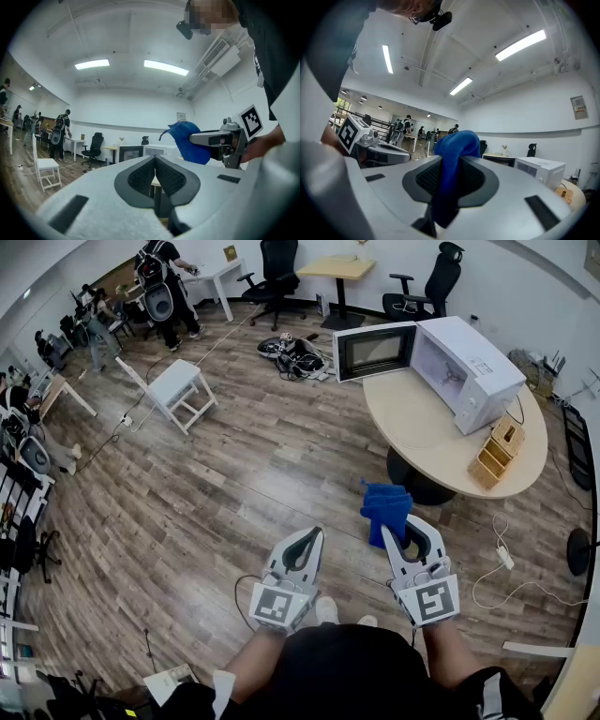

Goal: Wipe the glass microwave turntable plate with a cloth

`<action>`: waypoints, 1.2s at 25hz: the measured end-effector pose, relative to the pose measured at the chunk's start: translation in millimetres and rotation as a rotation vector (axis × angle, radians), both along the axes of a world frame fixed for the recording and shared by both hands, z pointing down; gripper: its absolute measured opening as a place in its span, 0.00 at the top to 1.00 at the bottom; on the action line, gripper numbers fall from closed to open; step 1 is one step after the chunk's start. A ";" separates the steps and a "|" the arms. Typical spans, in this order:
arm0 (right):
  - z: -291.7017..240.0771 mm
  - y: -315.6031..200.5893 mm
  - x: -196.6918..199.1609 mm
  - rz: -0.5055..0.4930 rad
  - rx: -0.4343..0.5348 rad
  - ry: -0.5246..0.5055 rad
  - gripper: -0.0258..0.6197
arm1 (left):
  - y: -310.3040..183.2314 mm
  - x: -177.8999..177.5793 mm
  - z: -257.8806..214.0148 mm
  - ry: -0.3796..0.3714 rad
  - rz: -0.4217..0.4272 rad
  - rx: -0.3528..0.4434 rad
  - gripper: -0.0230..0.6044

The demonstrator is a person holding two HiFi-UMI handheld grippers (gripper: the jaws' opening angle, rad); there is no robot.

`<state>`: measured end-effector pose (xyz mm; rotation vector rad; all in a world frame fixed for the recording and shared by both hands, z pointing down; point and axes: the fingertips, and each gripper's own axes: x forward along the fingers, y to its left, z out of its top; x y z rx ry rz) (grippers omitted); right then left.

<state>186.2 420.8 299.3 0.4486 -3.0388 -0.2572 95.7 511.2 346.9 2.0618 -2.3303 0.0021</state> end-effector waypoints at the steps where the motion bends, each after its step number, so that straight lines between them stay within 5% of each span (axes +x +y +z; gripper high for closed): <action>1: 0.1 4.2 2.5 -0.005 0.003 -0.005 0.84 | 4.1 3.0 -0.7 -0.003 -0.002 0.004 0.95; 9: 2.1 15.1 10.6 -0.021 0.000 -0.016 0.84 | 15.1 15.7 -13.2 -0.027 -0.004 0.020 0.95; 15: -10.4 12.9 11.2 -0.033 -0.019 -0.128 0.82 | 13.1 12.7 -11.6 0.003 0.007 0.028 0.95; 30: -13.2 22.1 -27.7 -0.012 -0.019 -0.139 0.82 | 18.3 -30.9 -2.1 -0.046 0.056 0.011 0.95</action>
